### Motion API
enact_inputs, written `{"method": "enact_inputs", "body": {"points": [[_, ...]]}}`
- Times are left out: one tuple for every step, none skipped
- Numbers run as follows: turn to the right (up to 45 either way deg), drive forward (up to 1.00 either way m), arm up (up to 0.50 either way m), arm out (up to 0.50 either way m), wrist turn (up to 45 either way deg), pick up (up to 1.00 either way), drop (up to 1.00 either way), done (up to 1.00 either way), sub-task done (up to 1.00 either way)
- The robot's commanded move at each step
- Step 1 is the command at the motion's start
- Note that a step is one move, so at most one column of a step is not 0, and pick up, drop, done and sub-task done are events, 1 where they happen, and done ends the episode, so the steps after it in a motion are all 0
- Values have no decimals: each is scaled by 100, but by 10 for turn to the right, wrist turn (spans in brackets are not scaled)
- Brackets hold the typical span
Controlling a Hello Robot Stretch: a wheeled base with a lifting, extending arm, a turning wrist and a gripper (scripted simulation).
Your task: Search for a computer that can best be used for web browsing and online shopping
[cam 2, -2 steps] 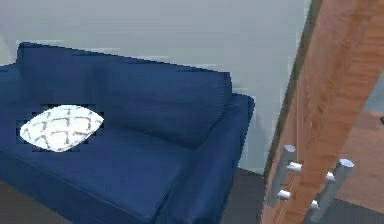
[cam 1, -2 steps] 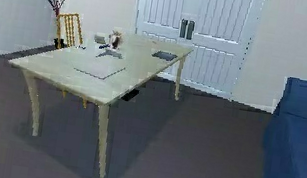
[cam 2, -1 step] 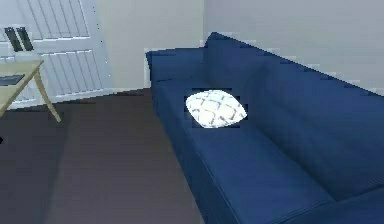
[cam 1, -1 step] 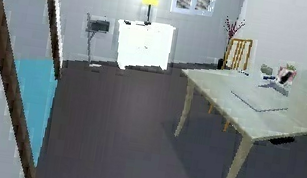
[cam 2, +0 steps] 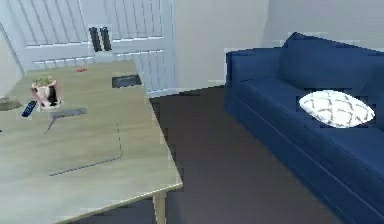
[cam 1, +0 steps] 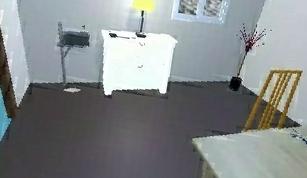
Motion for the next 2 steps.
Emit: {"method": "enact_inputs", "body": {"points": [[-30, 0, 0, 0, 0, 0, 0, 0, 0], [0, 70, 0, 0, 0, 0, 0, 0, 0]]}}
